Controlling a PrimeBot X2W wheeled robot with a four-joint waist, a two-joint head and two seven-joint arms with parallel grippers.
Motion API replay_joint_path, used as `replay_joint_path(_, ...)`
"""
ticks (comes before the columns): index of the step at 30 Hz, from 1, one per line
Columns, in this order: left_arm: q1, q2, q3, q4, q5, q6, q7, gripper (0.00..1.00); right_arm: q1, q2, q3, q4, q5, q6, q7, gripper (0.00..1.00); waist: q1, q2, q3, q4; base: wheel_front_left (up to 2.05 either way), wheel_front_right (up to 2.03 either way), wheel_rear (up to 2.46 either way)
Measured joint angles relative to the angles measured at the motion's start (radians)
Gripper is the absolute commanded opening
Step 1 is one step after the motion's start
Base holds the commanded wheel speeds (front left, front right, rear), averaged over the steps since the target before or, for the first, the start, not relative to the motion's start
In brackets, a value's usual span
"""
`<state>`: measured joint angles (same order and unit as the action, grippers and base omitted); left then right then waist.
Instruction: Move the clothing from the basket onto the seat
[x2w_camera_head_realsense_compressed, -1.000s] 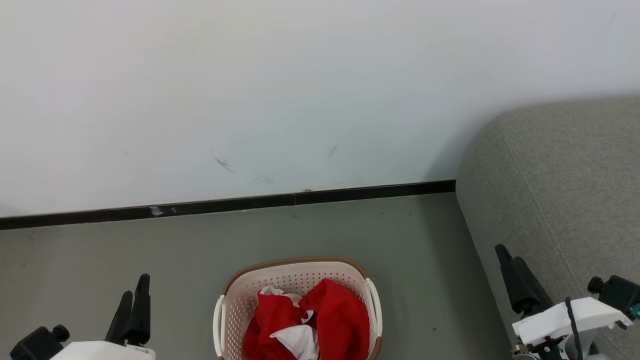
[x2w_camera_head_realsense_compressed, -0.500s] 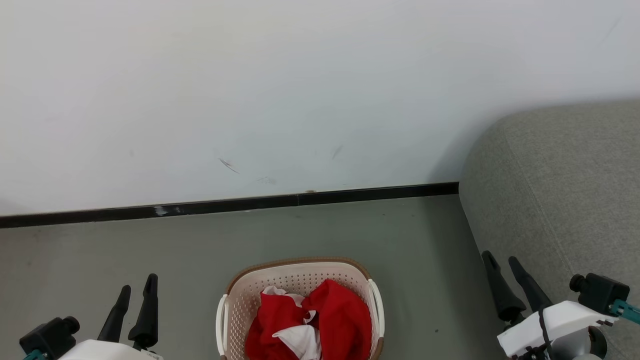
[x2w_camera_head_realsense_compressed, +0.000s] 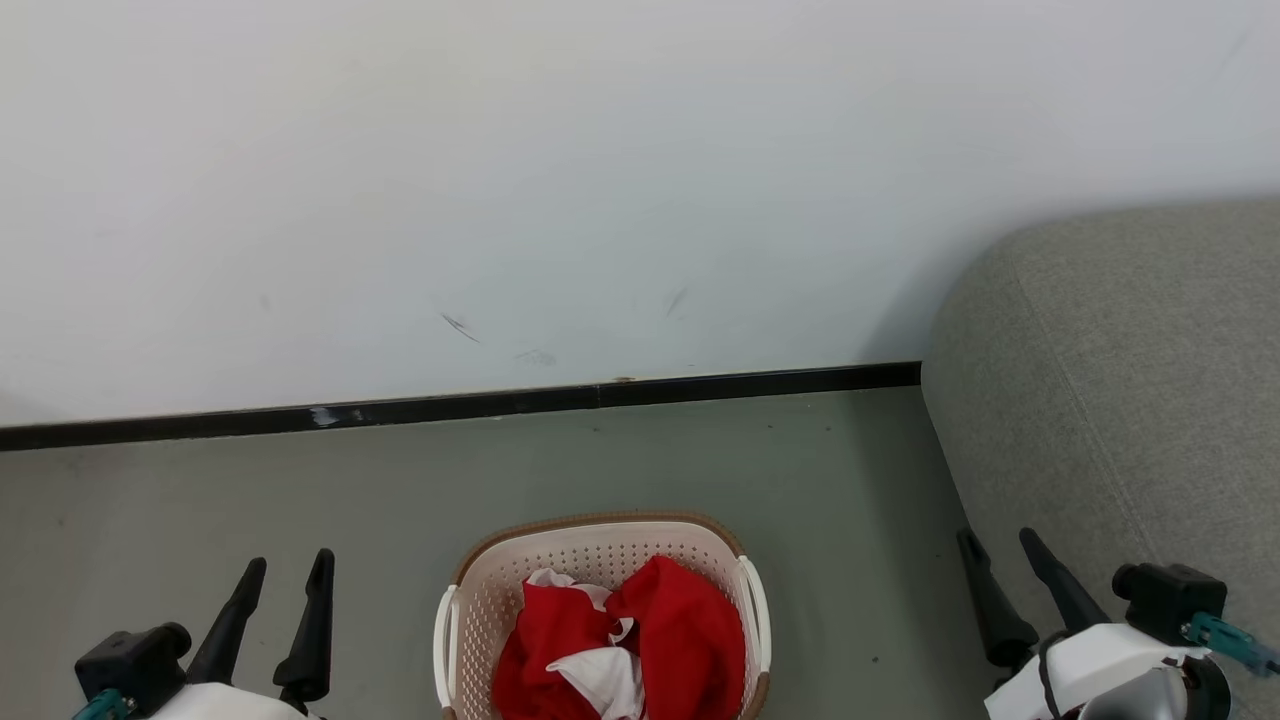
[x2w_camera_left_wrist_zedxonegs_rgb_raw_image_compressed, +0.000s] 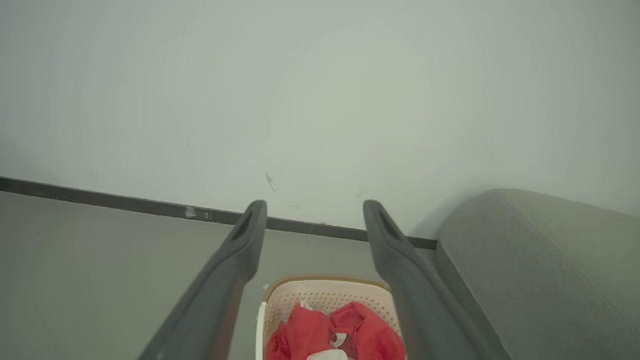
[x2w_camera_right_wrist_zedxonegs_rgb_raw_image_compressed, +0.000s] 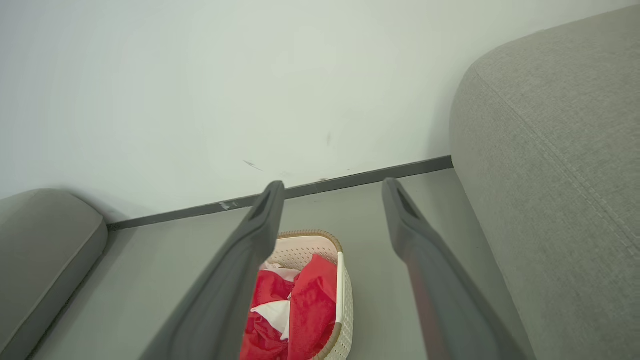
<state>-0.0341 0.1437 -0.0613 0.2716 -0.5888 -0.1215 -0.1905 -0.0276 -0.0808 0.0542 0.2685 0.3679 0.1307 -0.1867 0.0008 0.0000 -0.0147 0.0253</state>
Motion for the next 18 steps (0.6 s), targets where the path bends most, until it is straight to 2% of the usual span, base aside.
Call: replay_joint_path(18, 0.007, -0.003, 0.020, 0.004, 0.267, -0.005, -0.059, 1.00, 0.003, 0.008, -0.001, 0.033, -0.266, 0.000, -0.061, 1.00, -0.0002, 0.0000, -0.003, -0.004, 0.00, 0.00, 0.00)
